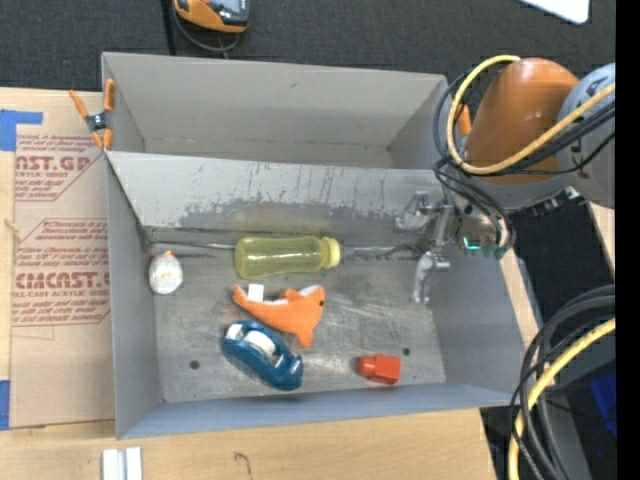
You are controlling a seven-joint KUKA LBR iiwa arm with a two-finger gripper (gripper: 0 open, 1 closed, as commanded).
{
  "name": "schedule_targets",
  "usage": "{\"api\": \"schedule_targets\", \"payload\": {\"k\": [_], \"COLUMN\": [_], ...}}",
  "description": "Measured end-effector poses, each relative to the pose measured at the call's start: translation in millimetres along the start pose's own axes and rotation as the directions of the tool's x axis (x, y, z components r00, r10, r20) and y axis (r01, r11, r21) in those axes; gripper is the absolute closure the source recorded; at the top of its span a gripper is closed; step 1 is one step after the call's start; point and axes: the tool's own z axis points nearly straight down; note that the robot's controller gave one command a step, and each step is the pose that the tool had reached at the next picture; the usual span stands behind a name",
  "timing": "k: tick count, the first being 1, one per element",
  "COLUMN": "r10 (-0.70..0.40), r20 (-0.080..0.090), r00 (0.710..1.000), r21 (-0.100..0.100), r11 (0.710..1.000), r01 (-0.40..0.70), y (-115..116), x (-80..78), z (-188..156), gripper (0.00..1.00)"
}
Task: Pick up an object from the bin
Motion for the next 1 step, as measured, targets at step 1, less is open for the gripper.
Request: {"api": "schedule_targets", "payload": {"k": [1], "r10": [-0.001], "r20": [0.008], "r00": [1.0], "r21": [0.001], "r11": [1.0], "r01": [0.001], "y": [0.3], "x": [-1.6], "z": [-5.0], "gripper": [0.0]}}
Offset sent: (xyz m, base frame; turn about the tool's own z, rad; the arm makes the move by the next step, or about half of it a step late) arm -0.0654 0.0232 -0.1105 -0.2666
